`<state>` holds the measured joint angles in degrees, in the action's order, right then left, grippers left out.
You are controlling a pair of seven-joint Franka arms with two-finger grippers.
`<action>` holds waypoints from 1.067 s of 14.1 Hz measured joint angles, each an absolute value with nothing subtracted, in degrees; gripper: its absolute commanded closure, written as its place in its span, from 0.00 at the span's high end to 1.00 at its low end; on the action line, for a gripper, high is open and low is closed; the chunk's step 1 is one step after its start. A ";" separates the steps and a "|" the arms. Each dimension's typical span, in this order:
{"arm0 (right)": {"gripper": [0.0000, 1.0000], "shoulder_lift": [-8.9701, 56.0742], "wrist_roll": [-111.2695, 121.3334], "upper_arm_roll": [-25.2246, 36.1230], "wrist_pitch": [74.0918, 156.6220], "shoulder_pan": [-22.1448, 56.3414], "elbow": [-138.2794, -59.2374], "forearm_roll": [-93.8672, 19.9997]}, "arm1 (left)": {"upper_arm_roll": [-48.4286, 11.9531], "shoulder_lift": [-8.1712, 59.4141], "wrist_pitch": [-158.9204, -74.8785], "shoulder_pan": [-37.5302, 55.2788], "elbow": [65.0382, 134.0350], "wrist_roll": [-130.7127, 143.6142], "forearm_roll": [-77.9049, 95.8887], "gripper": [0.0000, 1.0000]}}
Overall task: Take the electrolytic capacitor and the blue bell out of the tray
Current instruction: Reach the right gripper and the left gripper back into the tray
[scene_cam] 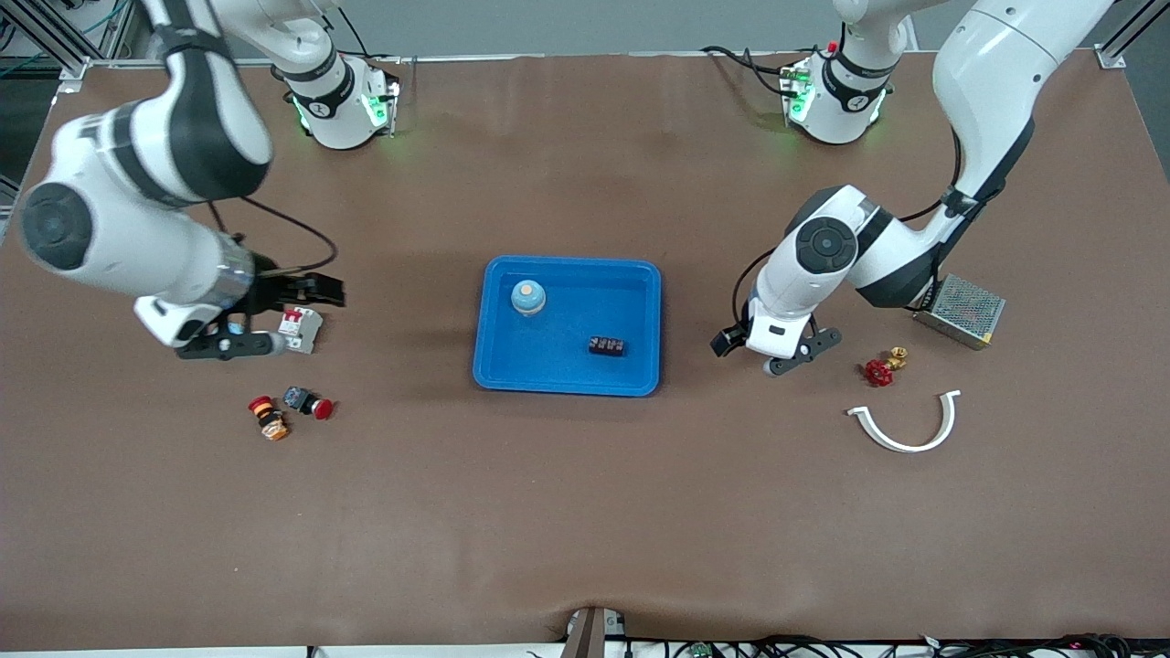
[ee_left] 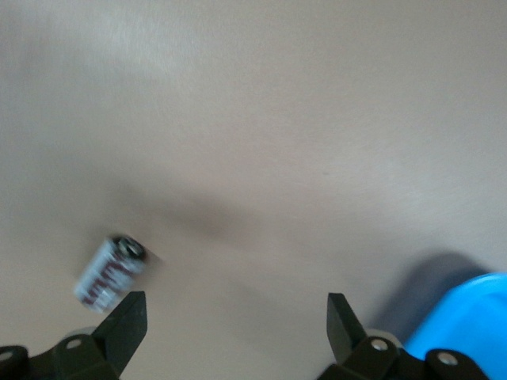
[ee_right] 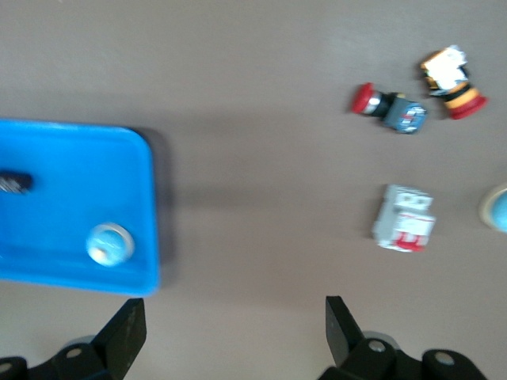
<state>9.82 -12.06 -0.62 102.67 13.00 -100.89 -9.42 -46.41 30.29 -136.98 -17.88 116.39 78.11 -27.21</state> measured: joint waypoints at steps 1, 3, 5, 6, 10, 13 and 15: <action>1.00 10.02 -15.55 -0.64 104.36 15.18 -100.89 -9.42 | -46.41 30.48 -136.94 -16.87 115.49 82.79 -26.85 1.00; 1.00 10.89 -21.15 -0.64 107.36 18.79 -100.91 -9.43 | -46.42 31.47 -136.92 -14.74 113.88 90.49 -26.79 1.00; 1.00 12.45 -26.89 -0.61 110.53 22.25 -101.20 -9.44 | -46.40 33.22 -136.92 -12.33 112.17 95.83 -26.79 1.00; 1.00 13.25 -29.36 -0.59 112.64 23.94 -101.64 -9.45 | -46.38 33.99 -136.92 -11.34 111.50 98.12 -26.79 1.00; 1.00 15.07 -38.52 -0.59 120.63 31.25 -105.80 -9.46 | -46.05 36.59 -136.92 -6.92 108.45 109.38 -26.79 1.00; 1.00 15.21 -42.59 -0.58 124.71 36.62 -109.70 -9.46 | -41.47 37.96 -136.91 0.00 104.53 114.45 -26.79 1.00; 1.00 15.21 -43.17 -0.54 126.10 38.34 -111.61 -9.45 | -36.94 38.95 -136.91 5.79 102.18 118.46 -26.79 1.00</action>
<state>15.21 -43.17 -0.54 126.10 38.34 -111.61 -9.45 -36.94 38.95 -136.91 5.79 102.18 118.46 -26.79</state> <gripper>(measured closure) 0.000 0.000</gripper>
